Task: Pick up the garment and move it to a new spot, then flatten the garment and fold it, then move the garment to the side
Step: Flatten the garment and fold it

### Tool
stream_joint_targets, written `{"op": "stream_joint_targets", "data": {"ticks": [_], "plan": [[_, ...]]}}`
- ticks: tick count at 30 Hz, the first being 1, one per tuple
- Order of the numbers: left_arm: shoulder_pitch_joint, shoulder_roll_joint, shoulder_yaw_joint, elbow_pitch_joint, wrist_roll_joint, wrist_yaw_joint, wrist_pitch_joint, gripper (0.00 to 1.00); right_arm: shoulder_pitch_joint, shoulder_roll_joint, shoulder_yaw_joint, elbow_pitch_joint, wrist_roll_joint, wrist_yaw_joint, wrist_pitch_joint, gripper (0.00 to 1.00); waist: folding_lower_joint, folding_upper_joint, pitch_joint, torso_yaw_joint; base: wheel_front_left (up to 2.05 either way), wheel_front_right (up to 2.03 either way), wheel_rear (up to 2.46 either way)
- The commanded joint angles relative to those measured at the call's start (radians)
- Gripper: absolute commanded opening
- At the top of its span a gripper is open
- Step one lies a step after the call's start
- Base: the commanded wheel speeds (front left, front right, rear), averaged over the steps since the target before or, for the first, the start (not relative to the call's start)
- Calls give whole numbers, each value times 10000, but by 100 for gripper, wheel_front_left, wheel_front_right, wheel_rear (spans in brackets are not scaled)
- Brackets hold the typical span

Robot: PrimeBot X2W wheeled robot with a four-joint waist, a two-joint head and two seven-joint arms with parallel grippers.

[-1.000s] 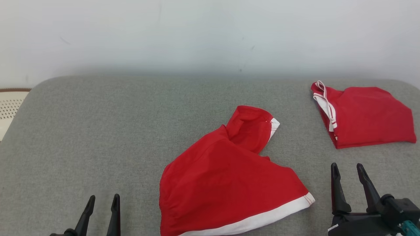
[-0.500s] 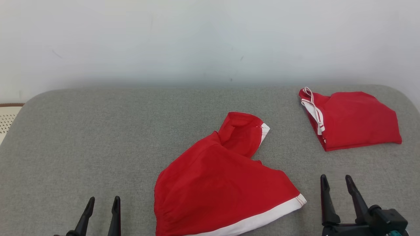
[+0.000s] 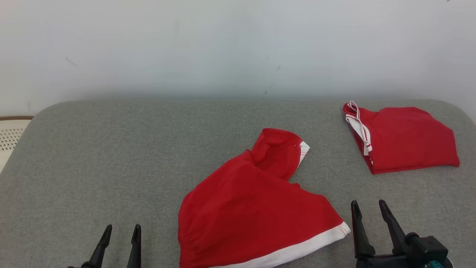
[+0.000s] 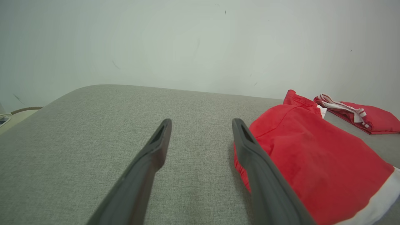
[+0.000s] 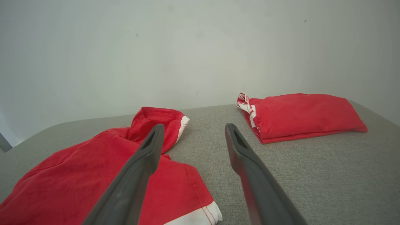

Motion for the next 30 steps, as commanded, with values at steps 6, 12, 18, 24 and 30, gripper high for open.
{"op": "stream_joint_targets", "data": {"ticks": [6, 12, 18, 24, 30], "plan": [[45, -7, 33, 47, 142, 49, -48, 100, -66, 24, -24, 55, -148, -6, -56, 100, 0, 0, 23, 33, 0, 0, 0], [45, -9, 73, 79, 175, 44, -48, 100, -84, 59, -42, 49, -203, -7, -58, 100, 0, 0, 38, 22, 0, 0, 0], [48, -9, 84, 69, 173, 34, -48, 100, -88, 61, -61, 59, -201, -7, -59, 100, 0, 0, 39, 6, 0, 0, 0], [49, -10, 89, 60, 167, 22, -48, 100, -43, 73, -56, 12, -232, -6, -60, 100, 0, 0, 52, -23, 0, 0, 0], [67, -12, 88, 44, 174, 13, -48, 100, -31, 47, -63, 12, -232, -7, -60, 100, 0, 0, 71, -30, 0, 0, 0]]}}
